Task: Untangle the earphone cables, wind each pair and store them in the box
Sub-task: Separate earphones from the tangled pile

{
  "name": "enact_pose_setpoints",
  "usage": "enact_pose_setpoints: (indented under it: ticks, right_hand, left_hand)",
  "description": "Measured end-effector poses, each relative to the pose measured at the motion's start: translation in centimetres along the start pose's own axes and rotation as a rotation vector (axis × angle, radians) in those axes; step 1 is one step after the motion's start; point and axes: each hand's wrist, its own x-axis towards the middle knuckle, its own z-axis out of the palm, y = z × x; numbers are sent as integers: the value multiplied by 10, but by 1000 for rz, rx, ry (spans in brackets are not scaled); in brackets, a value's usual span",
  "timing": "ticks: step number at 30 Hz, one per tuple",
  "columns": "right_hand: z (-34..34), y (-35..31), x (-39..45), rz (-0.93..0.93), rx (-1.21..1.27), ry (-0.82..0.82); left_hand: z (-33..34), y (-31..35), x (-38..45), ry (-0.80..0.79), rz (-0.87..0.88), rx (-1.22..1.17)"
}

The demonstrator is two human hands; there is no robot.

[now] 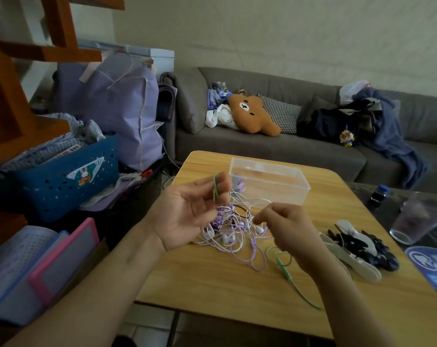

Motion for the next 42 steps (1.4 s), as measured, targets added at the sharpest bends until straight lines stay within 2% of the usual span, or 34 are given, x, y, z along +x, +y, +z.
enact_pose_setpoints:
  ticks: [2, 4, 10, 12, 15, 19, 21, 23, 25, 28, 31, 34, 38, 40, 42]
  right_hand:
    - [8, -5, -5, -110, -163, -141]
    - [17, -7, -9, -172, -219, -264]
    - [22, -8, -7, -207, -271, -284]
    - [19, -10, -9, -230, -263, -310]
    - [16, -13, -15, -300, -196, -320]
    - [6, -14, -18, -386, -70, -187]
    - [-2, -13, -18, -414, -24, -110]
    - [-8, -10, -18, -434, 2, -26]
    - [-11, -7, -16, -438, 9, 63]
    - [-13, -6, -16, -427, 78, 162]
    - [-14, -5, -12, -361, 138, 207]
    - [-9, 0, -8, -257, 42, 158]
    - [0, 4, -7, -209, -151, 7]
    - [4, 4, -10, -216, -248, -95]
    - [9, 3, -14, -259, -319, -205]
  left_hand:
    - [6, -2, 2, 121, 87, 6]
    - [10, -4, 4, 181, 131, -6]
    - [7, -7, 7, 212, 211, -31]
    - [4, -10, 8, 269, 246, 229]
    - [-6, -18, 10, 349, 281, 814]
    - [-5, -21, 10, 304, 244, 1032]
    - [-1, -21, 7, 169, 136, 1129]
    - [4, -23, 4, 4, 5, 1106]
    - [8, -25, 2, -85, -98, 990]
    - [11, -24, 4, -121, -187, 724]
    - [11, -20, 7, -137, -200, 530]
    - [14, -19, 9, -55, -175, 289]
    - [18, -17, 13, 120, -16, 53]
    - [15, -13, 14, 160, 61, 21]
    - [8, -10, 15, 215, 136, 109]
